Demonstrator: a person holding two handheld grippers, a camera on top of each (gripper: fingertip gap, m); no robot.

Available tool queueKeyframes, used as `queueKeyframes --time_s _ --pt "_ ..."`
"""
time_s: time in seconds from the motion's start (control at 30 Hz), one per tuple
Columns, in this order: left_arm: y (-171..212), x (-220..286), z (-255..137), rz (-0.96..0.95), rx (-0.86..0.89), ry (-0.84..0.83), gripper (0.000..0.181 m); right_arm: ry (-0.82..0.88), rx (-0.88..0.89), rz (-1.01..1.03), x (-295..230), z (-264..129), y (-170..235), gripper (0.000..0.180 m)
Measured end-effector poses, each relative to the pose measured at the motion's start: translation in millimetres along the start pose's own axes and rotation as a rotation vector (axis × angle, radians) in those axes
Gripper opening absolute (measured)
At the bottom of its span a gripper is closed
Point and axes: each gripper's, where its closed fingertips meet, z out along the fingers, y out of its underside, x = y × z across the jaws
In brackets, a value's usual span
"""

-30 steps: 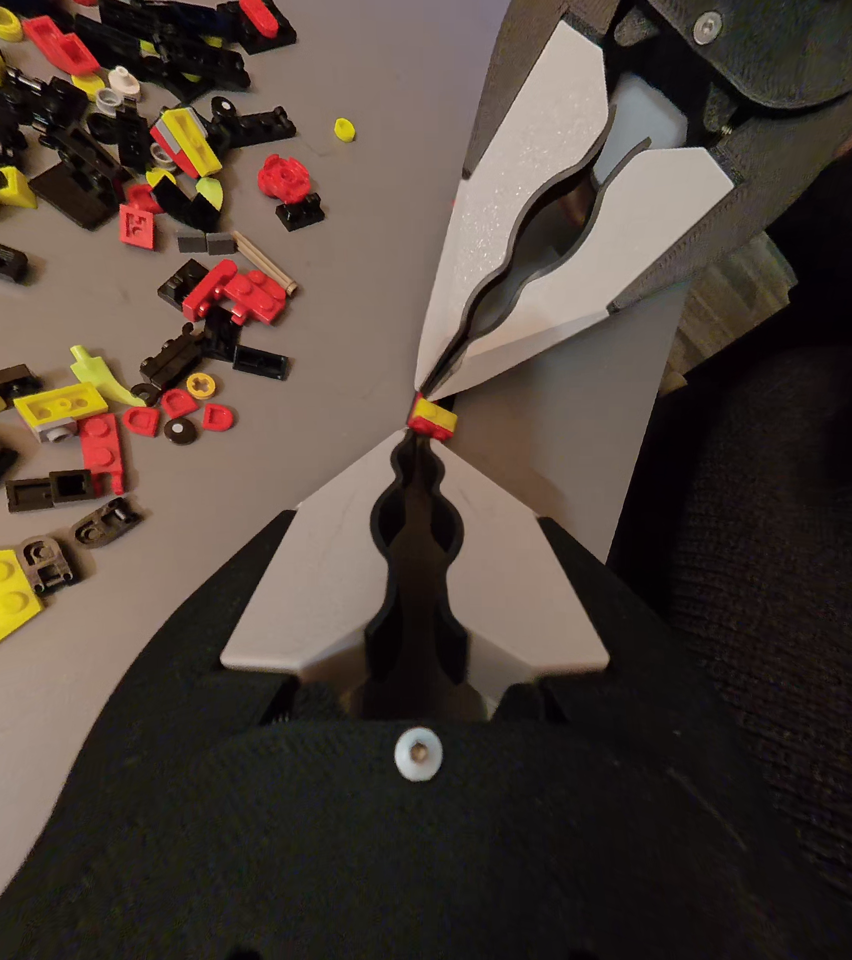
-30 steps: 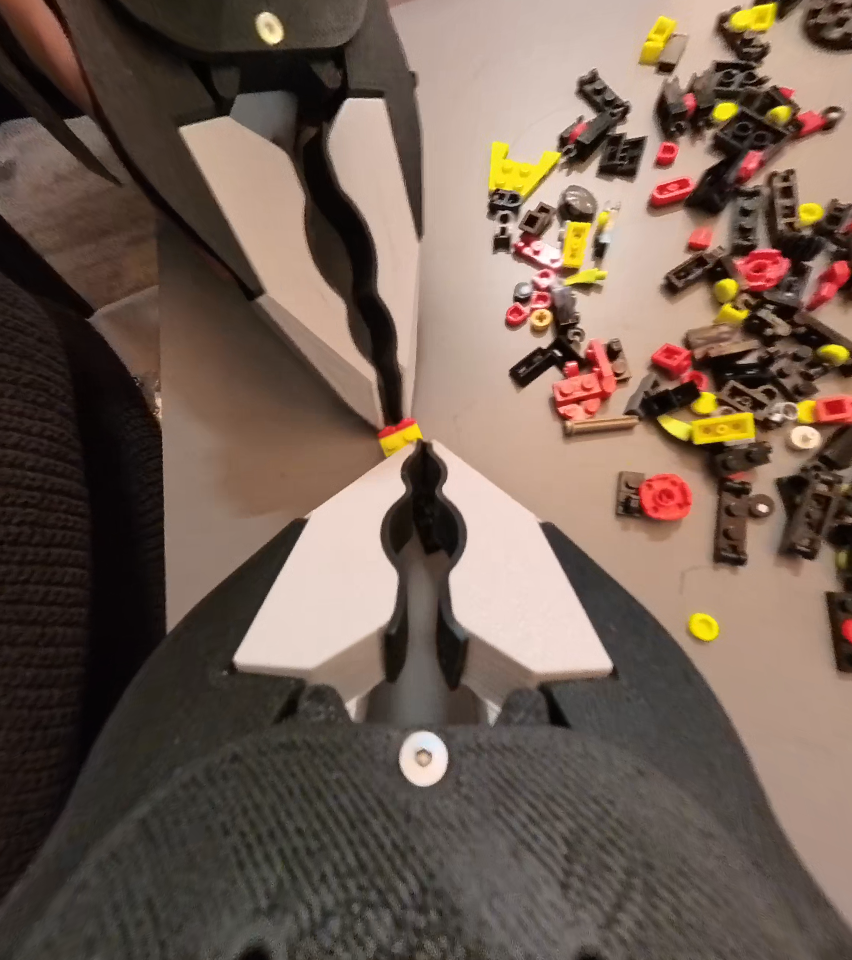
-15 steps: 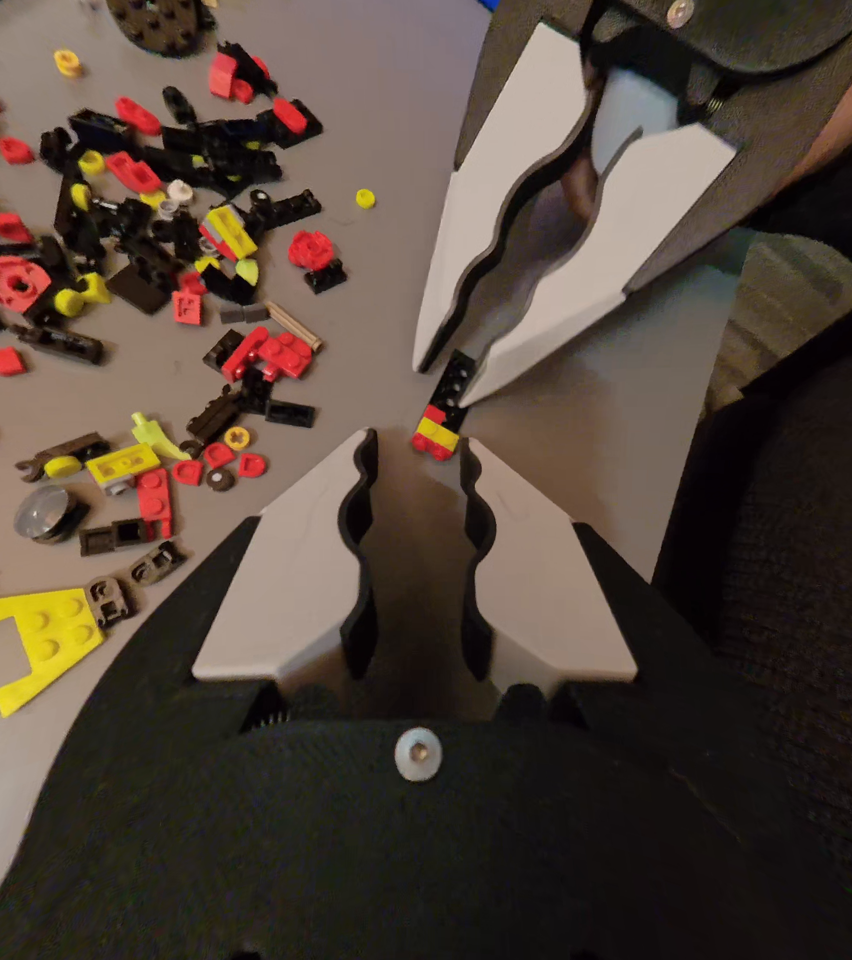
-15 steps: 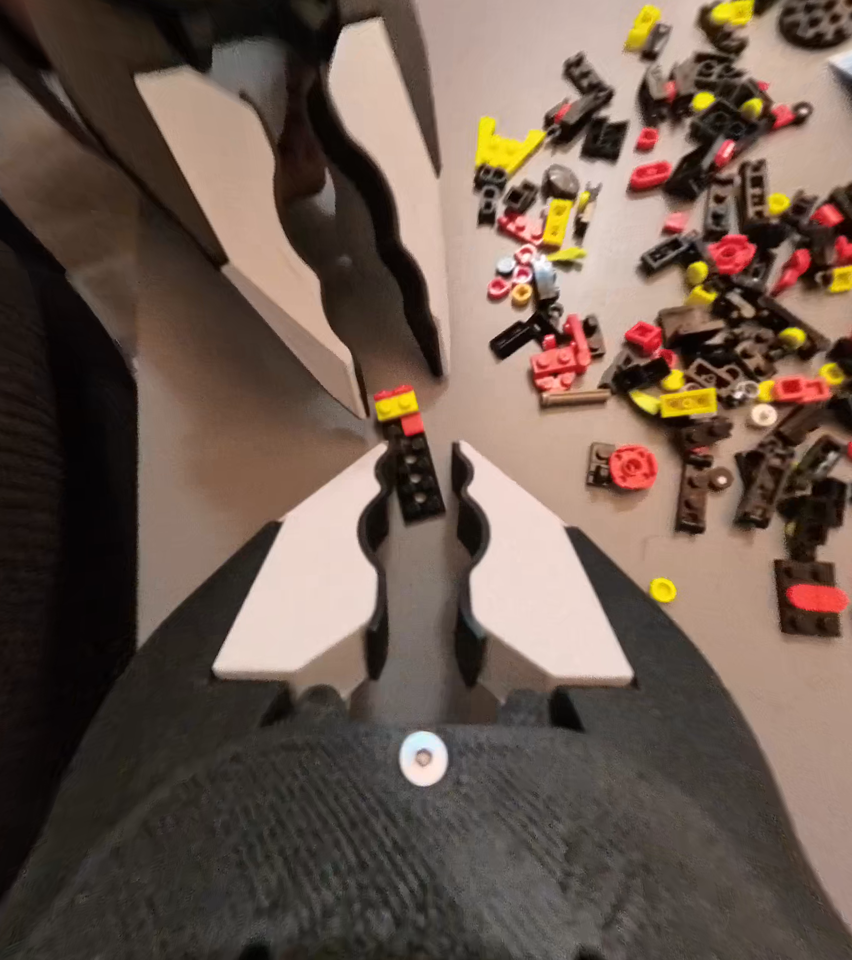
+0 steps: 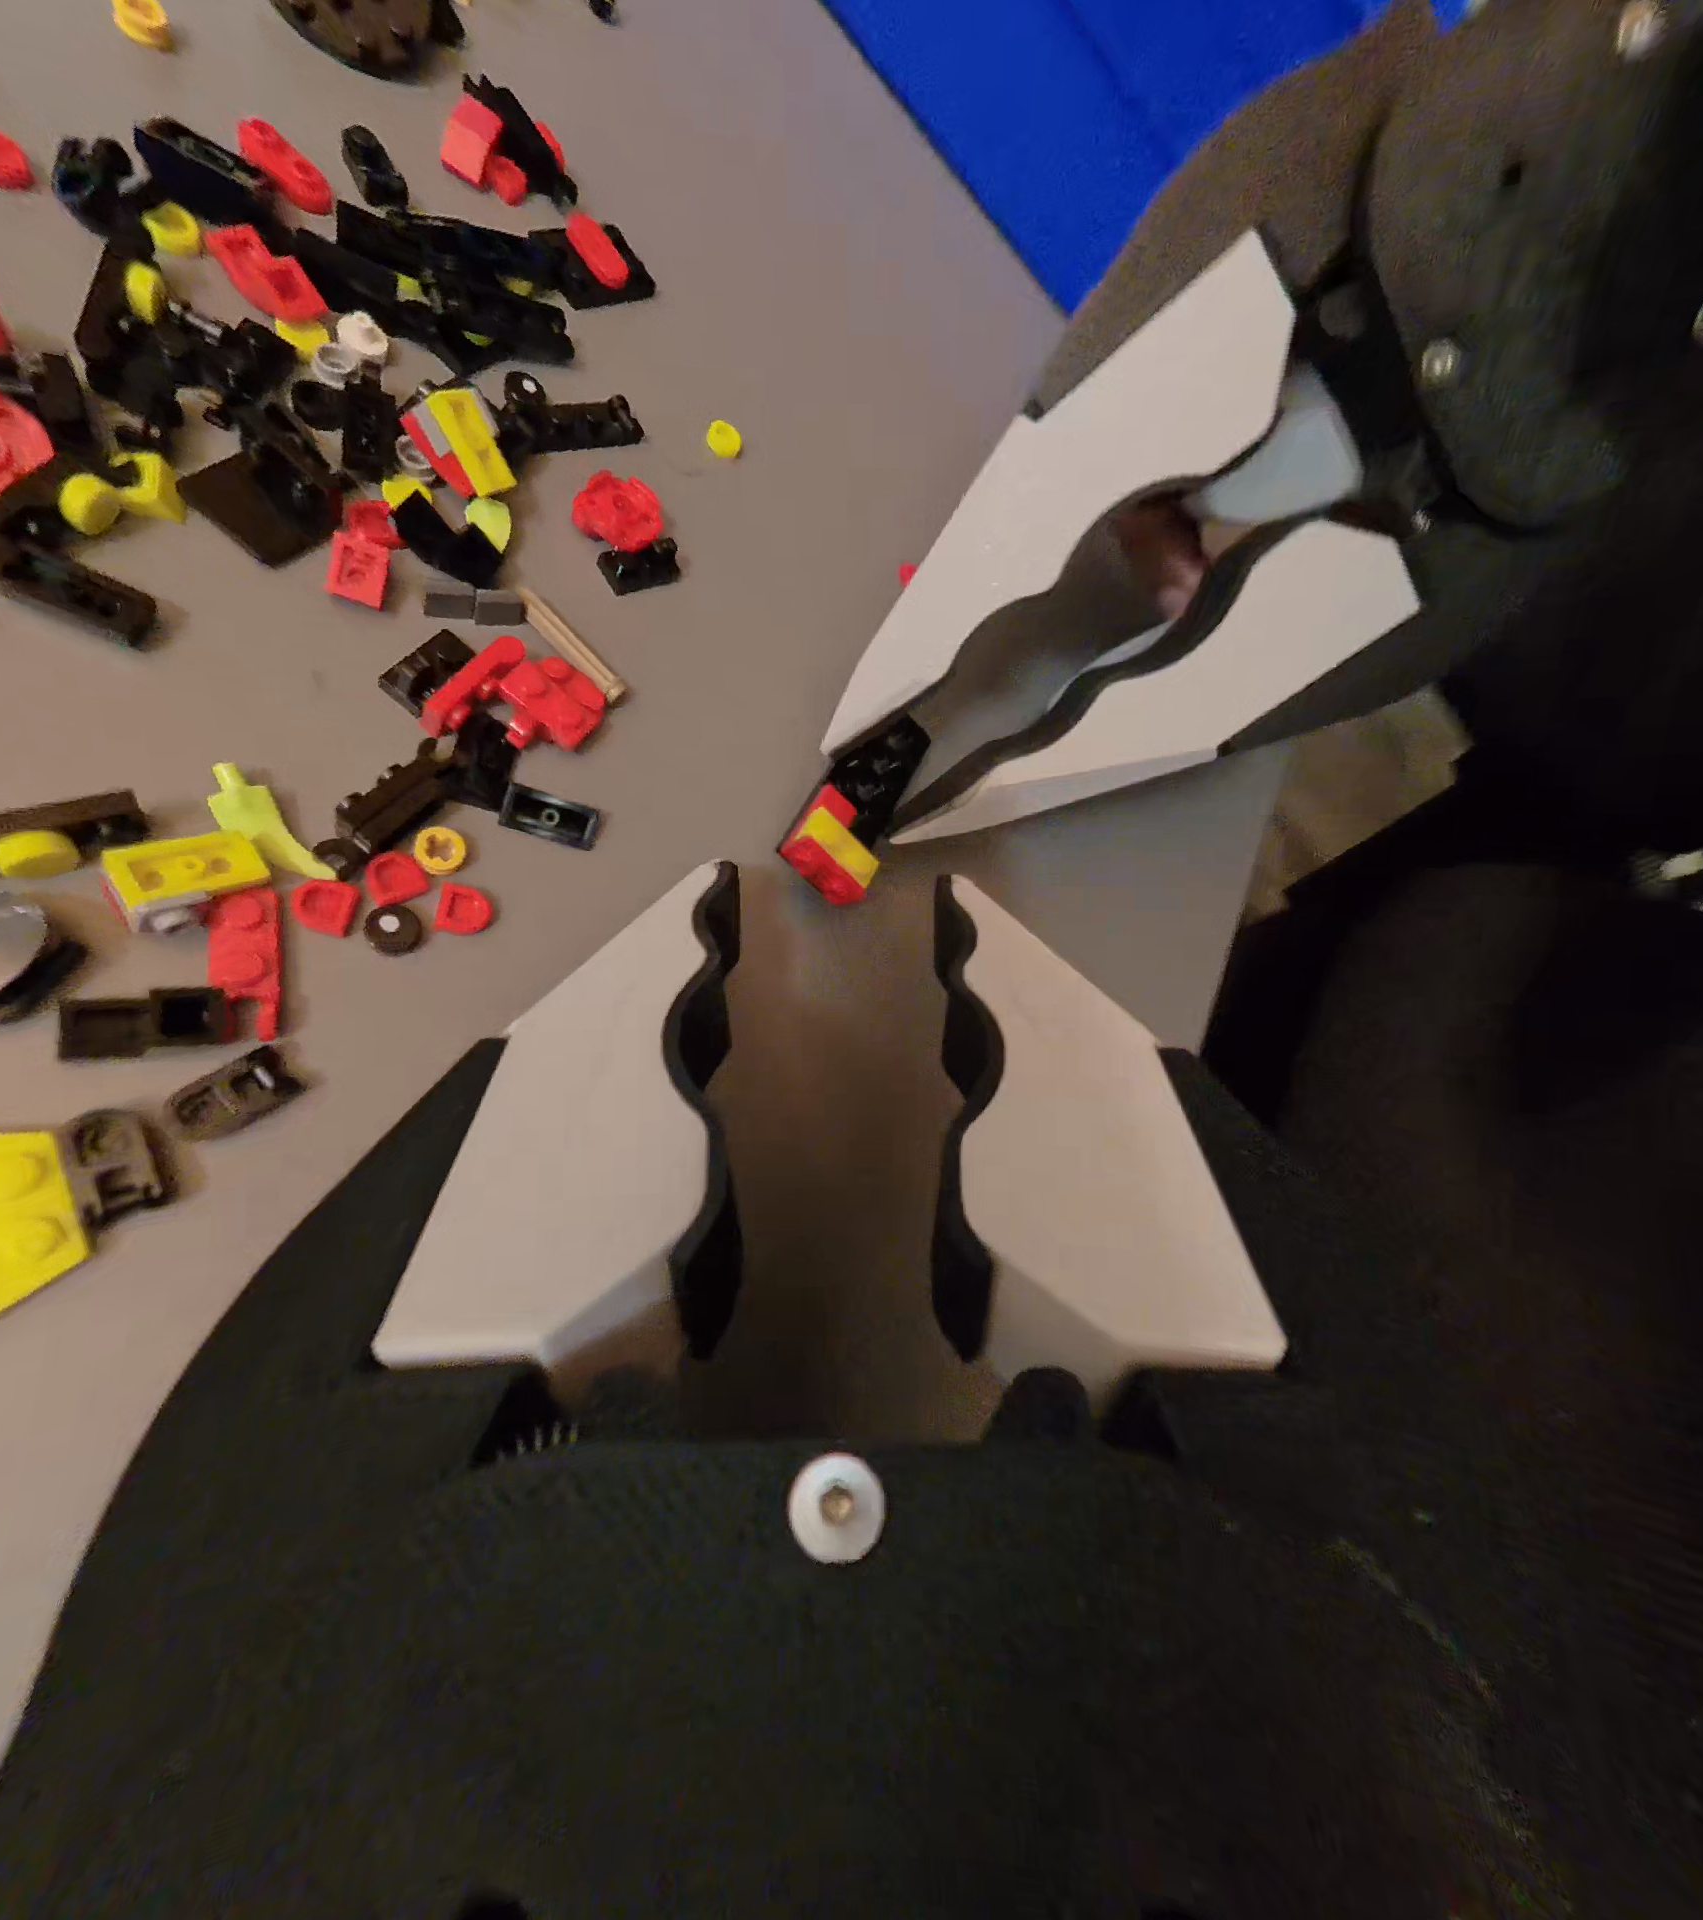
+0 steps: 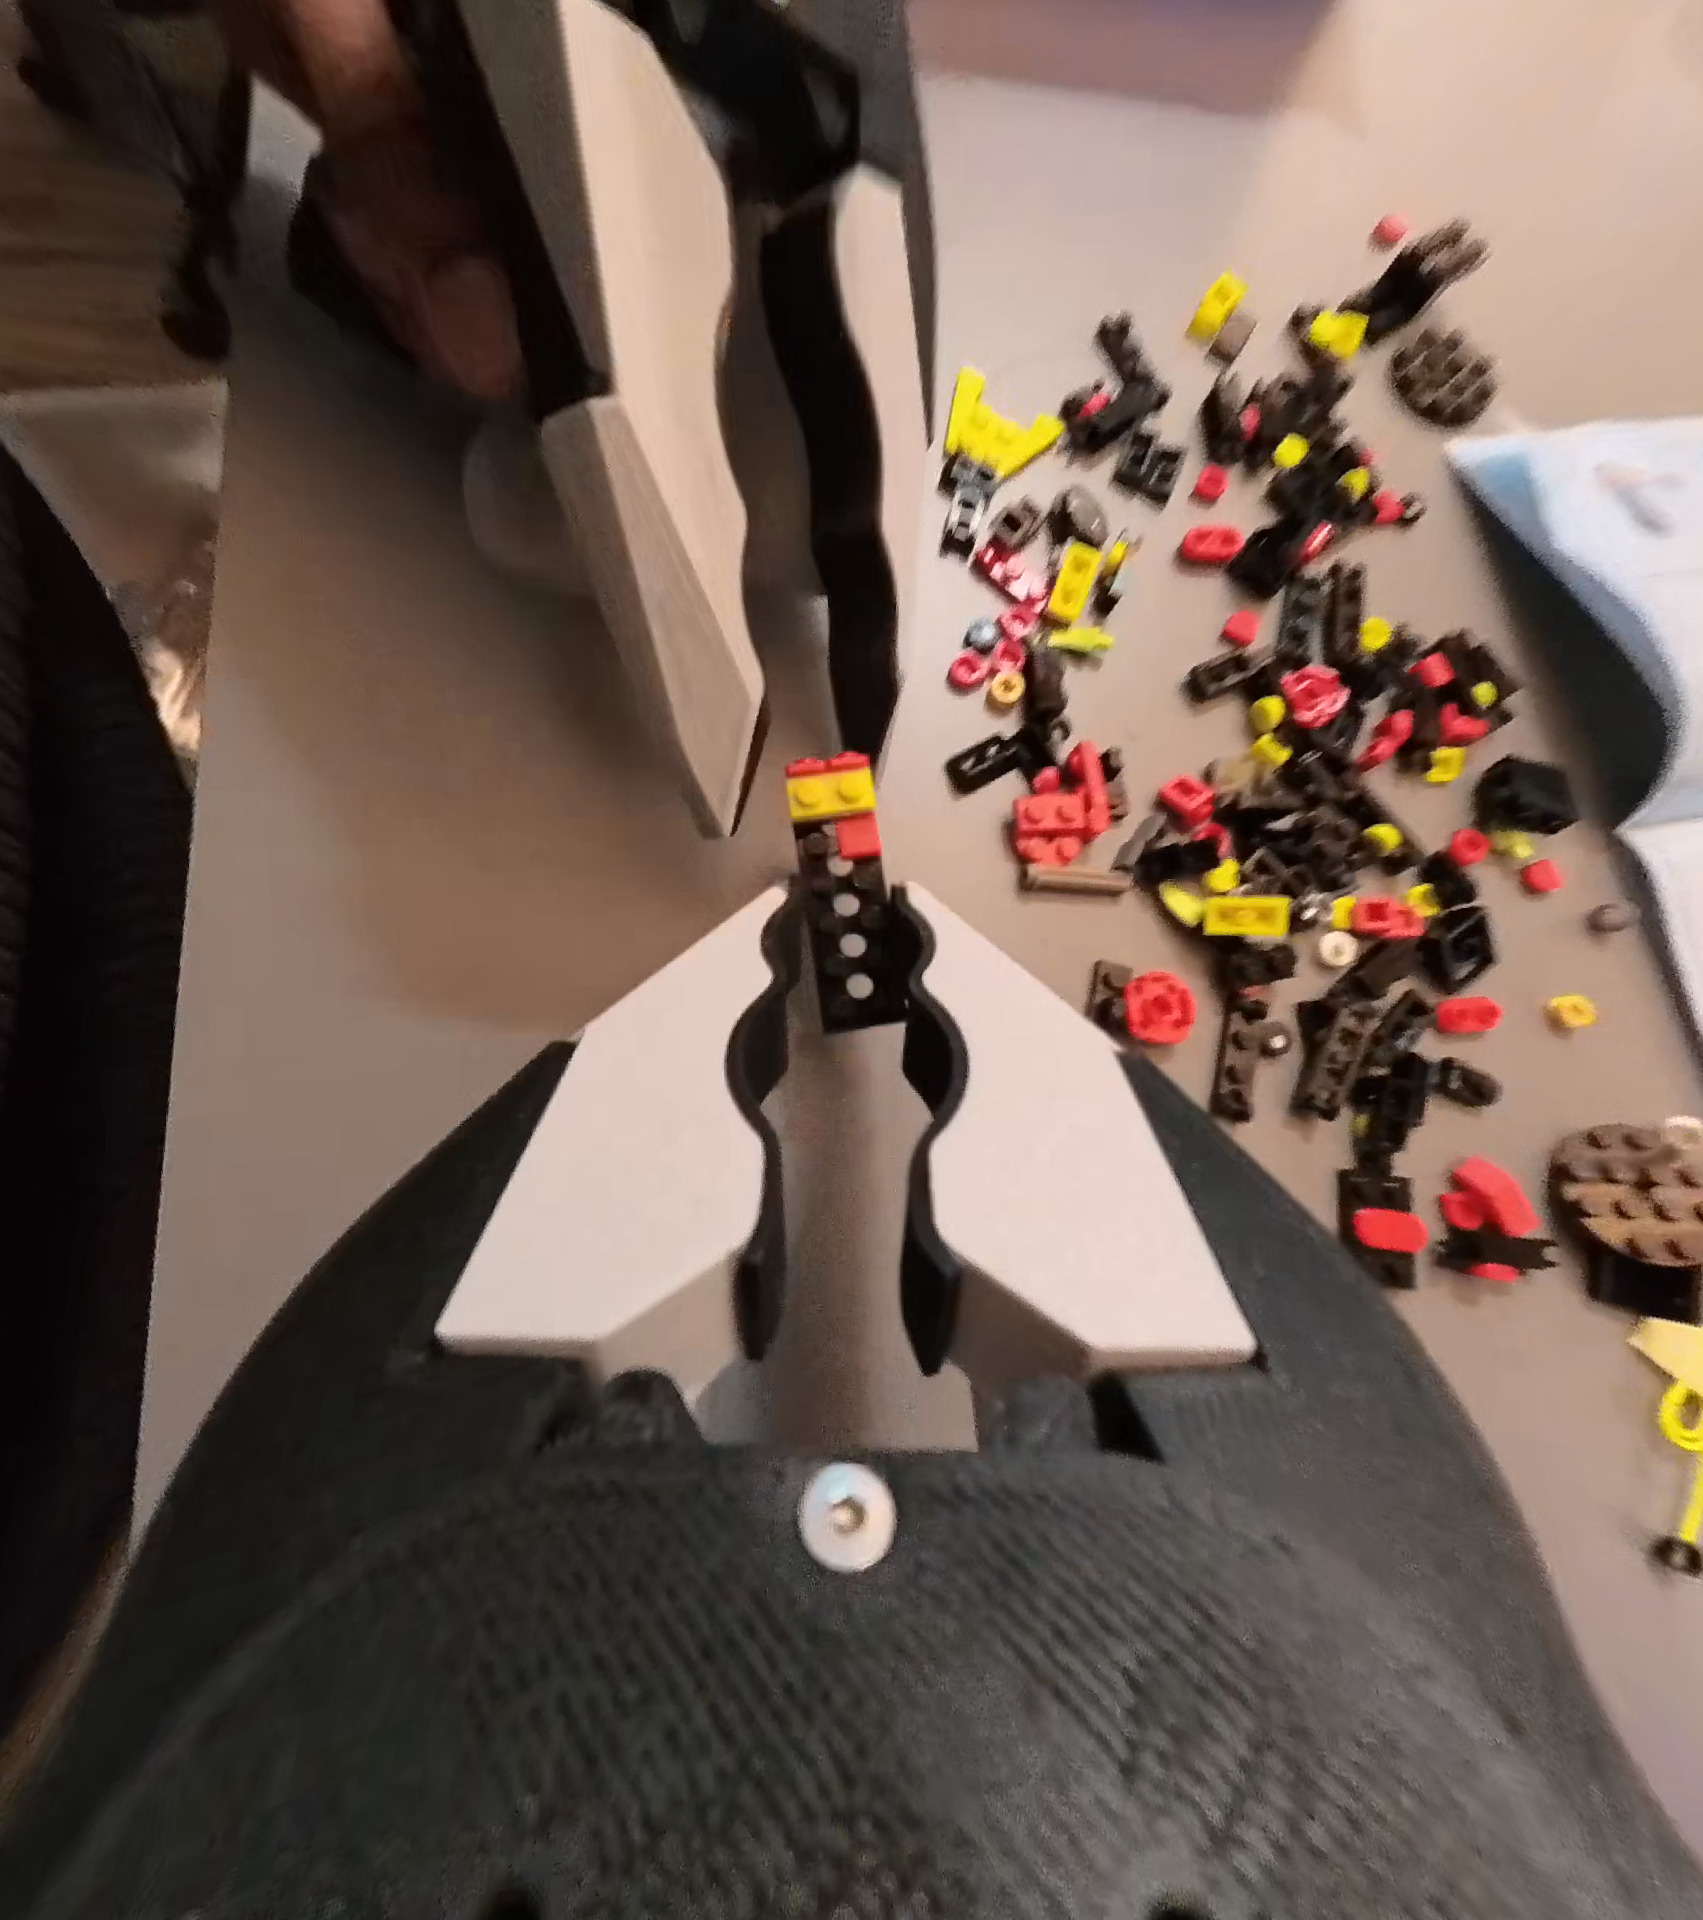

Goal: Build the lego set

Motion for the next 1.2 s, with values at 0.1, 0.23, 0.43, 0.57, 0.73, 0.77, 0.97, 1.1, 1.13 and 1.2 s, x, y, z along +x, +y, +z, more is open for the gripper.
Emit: queueKeyframes --time_s 0.1,0.23,0.43,0.57,0.73,0.77,0.97,1.1,1.13,1.2 --pt "-10.0 9.0 -6.7 -0.151 0.065 0.132 0.038 0.044 0.079 -0.033 4.7 -9.6 -14.6 0.015" --pt "-20.9 16.9 -17.5 -0.270 0.136 0.262 0.016 0.070 0.133 -0.096 2.7 -16.6 -24.9 0.014" --pt "-23.6 21.7 -22.2 -0.272 0.154 0.309 0.012 0.114 0.138 -0.176 1.1 -20.0 -29.3 0.015" --pt "-24.9 23.4 -23.7 -0.219 0.162 0.304 0.010 0.105 0.139 -0.163 -0.5 -19.5 -29.4 0.018" --pt "-24.7 24.4 -26.4 -0.071 0.166 0.250 0.009 -0.008 0.251 0.027 -1.1 -29.8 -39.3 0.022" --pt "-23.8 25.6 -26.4 -0.044 0.162 0.248 0.009 -0.034 0.276 0.070 -0.2 -32.6 -40.9 0.022" --pt "-19.7 40.3 -28.6 0.179 0.152 0.243 0.010 -0.262 0.341 0.266 -9.8 -42.0 -40.5 0.026" --pt "-18.0 48.1 -27.2 0.280 0.158 0.238 0.010 -0.309 0.315 0.282 -15.8 -39.6 -37.0 0.024" --pt "-18.5 50.5 -27.1 0.291 0.163 0.245 0.010 -0.309 0.306 0.274 -16.7 -38.8 -36.4 0.022" --pt "-20.7 53.3 -27.0 0.300 0.176 0.253 0.010 -0.312 0.294 0.262 -19.3 -37.9 -35.5 0.018"
